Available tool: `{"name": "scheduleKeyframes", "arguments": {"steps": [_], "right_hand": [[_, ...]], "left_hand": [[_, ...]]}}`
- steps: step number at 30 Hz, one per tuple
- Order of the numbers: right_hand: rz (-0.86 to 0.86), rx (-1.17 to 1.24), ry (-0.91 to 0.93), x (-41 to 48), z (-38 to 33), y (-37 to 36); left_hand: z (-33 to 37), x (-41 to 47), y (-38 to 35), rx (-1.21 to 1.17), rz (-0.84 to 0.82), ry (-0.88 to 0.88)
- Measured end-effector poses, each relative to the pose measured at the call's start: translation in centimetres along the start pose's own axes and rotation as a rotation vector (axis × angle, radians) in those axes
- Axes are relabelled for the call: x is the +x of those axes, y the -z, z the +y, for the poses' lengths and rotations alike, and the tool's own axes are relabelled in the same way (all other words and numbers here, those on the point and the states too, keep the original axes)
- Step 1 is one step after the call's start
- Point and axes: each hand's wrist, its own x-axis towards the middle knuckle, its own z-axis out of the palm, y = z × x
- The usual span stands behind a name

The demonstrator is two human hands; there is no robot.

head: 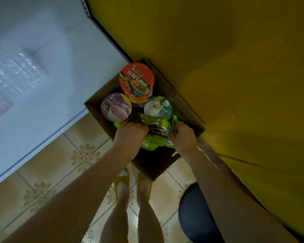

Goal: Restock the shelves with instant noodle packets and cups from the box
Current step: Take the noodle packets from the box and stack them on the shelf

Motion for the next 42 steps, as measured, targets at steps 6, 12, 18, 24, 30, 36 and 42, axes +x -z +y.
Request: {"name": "scheduleKeyframes", "arguments": {"steps": [6,12,18,24,30,36,42], "right_hand": [[0.069,0.034,0.254,-5.7,-5.4,7.5],[0.084,0.137,0.509,-10.4,-11.3,12.7],[0.076,0.163,0.742,-14.8,-18.5,15.1],[0.045,0.171,0.918,-18.2,-26.0,13.9],[-0.003,0.124,1.089,-21.7,-34.2,10.2],[-0.025,0.123,1.152,-25.0,-41.5,5.3],[-0.056,0.170,1.140,-26.2,-47.0,0.2]], "left_hand": [[-1.5,-7.1,8.3,-0.280,0.144,0.195],[-3.3,-14.5,15.0,-0.495,0.430,0.414],[-5.3,-22.0,20.5,-0.588,0.664,0.600],[-8.6,-30.1,23.2,-0.608,0.827,0.789],[-11.9,-38.0,24.1,-0.536,0.955,1.042],[-16.3,-44.0,24.5,-0.535,1.042,1.187],[-21.1,-47.1,23.6,-0.525,1.075,1.282]]}}
